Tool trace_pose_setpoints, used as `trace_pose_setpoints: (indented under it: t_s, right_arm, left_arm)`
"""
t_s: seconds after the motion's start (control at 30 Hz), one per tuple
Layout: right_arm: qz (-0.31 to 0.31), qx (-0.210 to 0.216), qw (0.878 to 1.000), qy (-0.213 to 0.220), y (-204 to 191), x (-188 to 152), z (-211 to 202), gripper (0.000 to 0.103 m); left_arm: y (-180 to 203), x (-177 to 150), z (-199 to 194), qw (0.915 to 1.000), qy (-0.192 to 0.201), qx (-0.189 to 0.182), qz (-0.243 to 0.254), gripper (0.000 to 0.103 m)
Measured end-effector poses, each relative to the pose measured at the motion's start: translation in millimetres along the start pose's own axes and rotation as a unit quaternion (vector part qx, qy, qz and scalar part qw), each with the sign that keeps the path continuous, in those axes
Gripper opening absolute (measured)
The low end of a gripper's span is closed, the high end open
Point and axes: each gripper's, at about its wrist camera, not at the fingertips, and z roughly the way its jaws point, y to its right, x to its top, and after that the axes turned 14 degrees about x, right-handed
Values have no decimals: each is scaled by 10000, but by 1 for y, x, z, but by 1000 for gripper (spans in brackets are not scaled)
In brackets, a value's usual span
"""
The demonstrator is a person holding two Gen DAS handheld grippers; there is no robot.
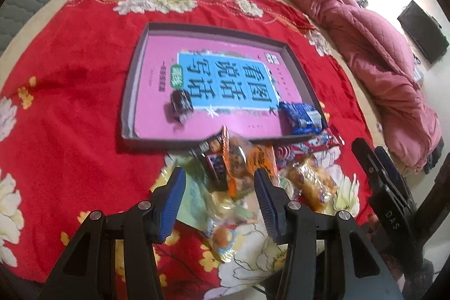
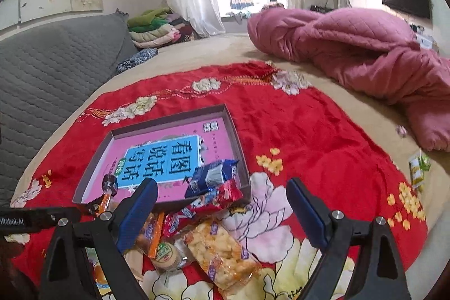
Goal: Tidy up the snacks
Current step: 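Withdraw both open grippers from the box back toward the snack pile, then grasp clear orange-striped snack bag with left gripper while right gripper grasps red packet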
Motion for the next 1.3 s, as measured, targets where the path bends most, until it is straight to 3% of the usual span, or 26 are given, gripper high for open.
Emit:
trace_pose_setpoints:
  t_s: [0.23, 0.5, 0.97, 1.3]
  right_arm:
    - [409, 38, 9990, -177, 16, -6, 0, 93]
    - [389, 203, 9984, -353, 11, -11, 3, 93]
    - [635, 470, 9947, -653, 21, -18, 27, 92]
    - [630, 731, 9913, -891, 27, -19, 59, 68]
  left_arm:
    - [6, -9, 8, 9997, -192, -141, -22, 52]
    - [9, -16, 19, 9983, -408, -401, -99, 52]
    - [20, 1, 40, 9946, -543, -814, -337, 52]
    - [25, 4, 49, 9955, -547, -726, -281, 52]
